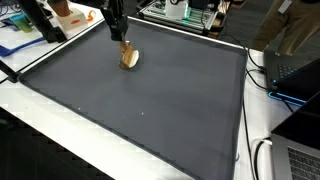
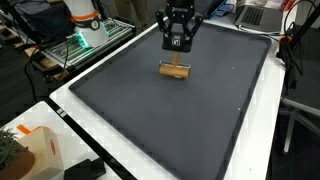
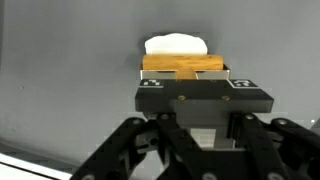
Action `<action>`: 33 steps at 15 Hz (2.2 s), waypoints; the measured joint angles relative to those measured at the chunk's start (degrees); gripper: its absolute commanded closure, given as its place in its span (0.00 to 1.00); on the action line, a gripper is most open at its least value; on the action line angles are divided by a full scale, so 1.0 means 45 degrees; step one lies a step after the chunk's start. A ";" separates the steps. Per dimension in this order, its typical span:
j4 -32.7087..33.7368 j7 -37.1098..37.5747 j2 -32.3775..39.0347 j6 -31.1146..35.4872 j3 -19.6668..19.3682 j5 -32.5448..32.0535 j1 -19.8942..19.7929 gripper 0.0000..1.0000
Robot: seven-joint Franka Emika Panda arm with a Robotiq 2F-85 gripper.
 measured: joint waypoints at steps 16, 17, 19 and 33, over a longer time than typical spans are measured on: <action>0.0375 -1.0420 -0.2181 -0.2056 -0.0189 0.3107 -0.0777 0.78; 0.0110 -1.0927 -0.2258 -0.2019 -0.0098 0.3042 -0.0663 0.53; -0.0234 -1.1701 -0.2366 -0.2004 0.0075 0.2879 -0.0485 0.53; -0.0534 -1.6423 -0.3425 -0.0819 0.0194 0.0852 -0.0304 0.53</action>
